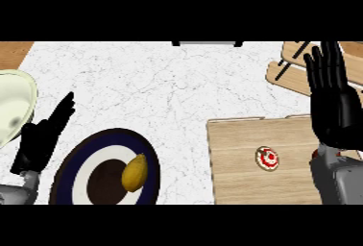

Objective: Pick the tomato from the tray and place it in the tiered shelf

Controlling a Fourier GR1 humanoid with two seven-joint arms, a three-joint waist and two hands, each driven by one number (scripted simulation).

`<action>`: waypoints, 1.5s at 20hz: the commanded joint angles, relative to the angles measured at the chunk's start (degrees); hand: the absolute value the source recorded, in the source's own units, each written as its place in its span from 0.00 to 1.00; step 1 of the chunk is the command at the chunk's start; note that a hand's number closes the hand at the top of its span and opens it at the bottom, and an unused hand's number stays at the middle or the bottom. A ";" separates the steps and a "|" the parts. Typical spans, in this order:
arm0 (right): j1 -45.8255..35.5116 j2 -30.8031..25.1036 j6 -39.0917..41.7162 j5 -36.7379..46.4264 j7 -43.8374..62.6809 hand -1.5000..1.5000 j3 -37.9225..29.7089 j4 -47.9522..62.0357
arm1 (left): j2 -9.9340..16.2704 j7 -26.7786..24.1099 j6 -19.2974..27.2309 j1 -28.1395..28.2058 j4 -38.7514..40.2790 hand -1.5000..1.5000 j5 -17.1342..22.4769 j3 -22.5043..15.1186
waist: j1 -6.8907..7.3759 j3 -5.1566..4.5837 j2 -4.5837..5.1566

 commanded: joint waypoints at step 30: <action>6.33 -29.18 2.81 -2.00 80.19 0.00 -3.31 10.74 | -3.37 -6.26 -4.15 5.82 7.02 0.50 8.11 9.37 | -0.78 -0.14 -1.90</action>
